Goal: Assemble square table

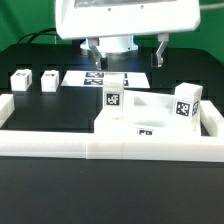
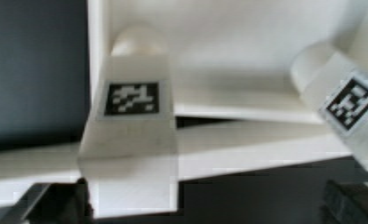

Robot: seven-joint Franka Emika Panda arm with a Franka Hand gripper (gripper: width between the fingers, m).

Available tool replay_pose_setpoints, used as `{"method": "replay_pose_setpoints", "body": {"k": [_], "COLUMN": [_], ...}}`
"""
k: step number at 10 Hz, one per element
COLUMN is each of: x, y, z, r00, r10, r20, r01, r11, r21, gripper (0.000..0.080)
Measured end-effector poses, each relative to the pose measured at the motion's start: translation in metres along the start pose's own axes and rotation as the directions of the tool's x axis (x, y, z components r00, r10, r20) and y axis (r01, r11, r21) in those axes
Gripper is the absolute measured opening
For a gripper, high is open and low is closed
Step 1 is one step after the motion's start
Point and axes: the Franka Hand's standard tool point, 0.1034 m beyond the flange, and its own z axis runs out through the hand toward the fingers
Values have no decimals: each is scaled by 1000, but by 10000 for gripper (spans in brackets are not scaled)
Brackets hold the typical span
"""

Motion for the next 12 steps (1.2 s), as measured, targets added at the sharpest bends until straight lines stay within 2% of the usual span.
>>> {"method": "replay_pose_setpoints", "body": {"k": [1,3,5,7,8,9,12], "x": [6,5,5,6,17,18,9], "y": [3,9,15,23,29,33,32], "z": [0,5,7,11,9,14,34], "r00": [1000,1000,998,998,998,999,997], "r10": [1,-3,-38,-32,-24,-25,-26], "r20": [21,31,43,60,61,47,73], "r01": [-1,4,42,38,30,29,33], "r11": [1000,1000,995,994,995,994,994], "r21": [2,-19,-88,-98,-99,-104,-108], "gripper": [649,649,649,649,649,649,649]}}
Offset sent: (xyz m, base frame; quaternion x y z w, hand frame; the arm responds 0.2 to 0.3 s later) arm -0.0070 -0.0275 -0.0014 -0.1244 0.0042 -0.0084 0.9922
